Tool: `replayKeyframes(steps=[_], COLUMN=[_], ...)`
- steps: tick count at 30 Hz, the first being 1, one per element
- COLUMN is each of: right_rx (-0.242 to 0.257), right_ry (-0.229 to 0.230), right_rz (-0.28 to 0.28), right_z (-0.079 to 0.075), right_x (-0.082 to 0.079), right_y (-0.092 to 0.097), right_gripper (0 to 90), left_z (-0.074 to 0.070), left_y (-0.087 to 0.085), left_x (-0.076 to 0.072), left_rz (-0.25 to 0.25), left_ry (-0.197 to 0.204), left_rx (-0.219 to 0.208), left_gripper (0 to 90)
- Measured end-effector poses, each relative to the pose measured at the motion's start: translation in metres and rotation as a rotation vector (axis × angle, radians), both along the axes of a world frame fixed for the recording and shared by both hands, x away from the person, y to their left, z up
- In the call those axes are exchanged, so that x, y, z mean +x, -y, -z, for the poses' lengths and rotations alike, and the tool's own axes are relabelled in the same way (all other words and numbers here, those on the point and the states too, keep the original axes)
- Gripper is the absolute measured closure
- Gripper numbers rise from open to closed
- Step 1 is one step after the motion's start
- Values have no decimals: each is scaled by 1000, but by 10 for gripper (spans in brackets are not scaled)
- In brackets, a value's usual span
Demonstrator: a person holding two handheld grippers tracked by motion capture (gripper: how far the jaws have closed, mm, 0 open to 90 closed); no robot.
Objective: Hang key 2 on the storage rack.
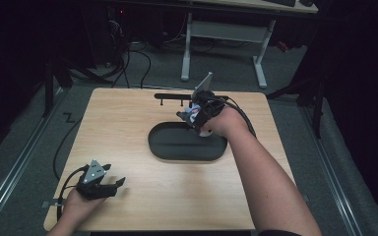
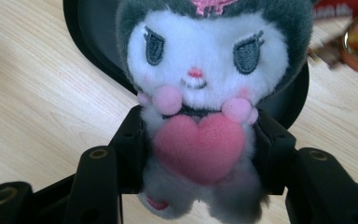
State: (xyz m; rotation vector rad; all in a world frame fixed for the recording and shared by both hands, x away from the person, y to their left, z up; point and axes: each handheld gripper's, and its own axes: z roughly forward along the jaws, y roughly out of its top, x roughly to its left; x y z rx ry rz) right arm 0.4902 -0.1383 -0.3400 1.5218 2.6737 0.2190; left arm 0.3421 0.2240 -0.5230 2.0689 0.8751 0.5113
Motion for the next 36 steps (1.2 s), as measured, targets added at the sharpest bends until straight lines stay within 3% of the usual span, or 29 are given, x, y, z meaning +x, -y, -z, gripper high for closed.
replayKeyframes(steps=[10, 22, 27, 36], right_rx=[40, 82, 94, 100], right_ry=[-9, 37, 52, 77], right_rz=[15, 42, 67, 78], right_z=[25, 48, 52, 49], right_x=[-3, -2, 1, -7], right_y=[5, 13, 15, 19], right_gripper=[470, 424, 338, 333], left_z=[1, 2, 2, 2], left_y=[1, 3, 2, 4], left_x=[0, 0, 1, 1], left_rz=[8, 14, 15, 18], left_ry=[-5, -12, -14, -13], left_rx=[8, 15, 18, 17], left_gripper=[258, 258, 258, 258])
